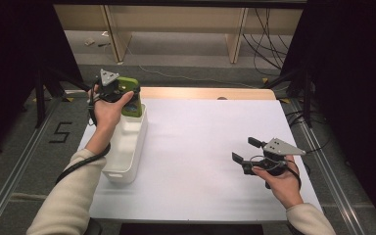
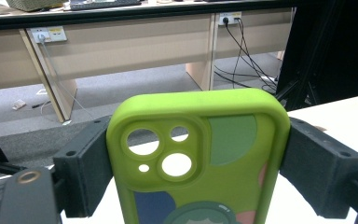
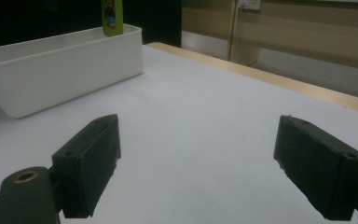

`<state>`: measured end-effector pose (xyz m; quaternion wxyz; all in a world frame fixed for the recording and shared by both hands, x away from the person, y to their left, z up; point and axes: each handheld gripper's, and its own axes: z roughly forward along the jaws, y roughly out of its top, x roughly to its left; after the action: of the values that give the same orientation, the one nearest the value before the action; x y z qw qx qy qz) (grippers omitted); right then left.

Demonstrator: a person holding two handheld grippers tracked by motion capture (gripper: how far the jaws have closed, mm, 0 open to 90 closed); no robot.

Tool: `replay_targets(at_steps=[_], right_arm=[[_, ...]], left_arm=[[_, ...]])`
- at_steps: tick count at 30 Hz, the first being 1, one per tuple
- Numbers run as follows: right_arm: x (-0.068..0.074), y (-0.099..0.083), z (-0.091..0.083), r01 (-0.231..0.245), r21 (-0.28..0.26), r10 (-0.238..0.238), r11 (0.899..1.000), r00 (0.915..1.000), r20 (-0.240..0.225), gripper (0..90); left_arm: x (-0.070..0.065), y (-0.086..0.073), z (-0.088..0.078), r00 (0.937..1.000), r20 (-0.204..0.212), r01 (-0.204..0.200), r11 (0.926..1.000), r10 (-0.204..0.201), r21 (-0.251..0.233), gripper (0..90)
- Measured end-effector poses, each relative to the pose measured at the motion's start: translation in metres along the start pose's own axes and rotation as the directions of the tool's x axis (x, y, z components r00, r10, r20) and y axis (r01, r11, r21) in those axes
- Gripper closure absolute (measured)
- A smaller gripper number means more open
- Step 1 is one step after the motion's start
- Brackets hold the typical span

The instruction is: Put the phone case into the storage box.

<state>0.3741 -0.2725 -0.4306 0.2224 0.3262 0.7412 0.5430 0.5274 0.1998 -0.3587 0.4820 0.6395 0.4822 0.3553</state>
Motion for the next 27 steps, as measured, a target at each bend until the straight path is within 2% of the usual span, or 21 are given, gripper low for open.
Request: replay_targets(at_steps=[27], right_arm=[[0.0004, -0.0002, 0.0003, -0.001, 0.005, 0.001, 1.0, 1.0, -0.002, 15.8]], left_arm=[[0.0003, -0.0047, 0.0056, 1.0, 0.0, -0.004, 0.9998, 0.004, 0.018, 15.5]])
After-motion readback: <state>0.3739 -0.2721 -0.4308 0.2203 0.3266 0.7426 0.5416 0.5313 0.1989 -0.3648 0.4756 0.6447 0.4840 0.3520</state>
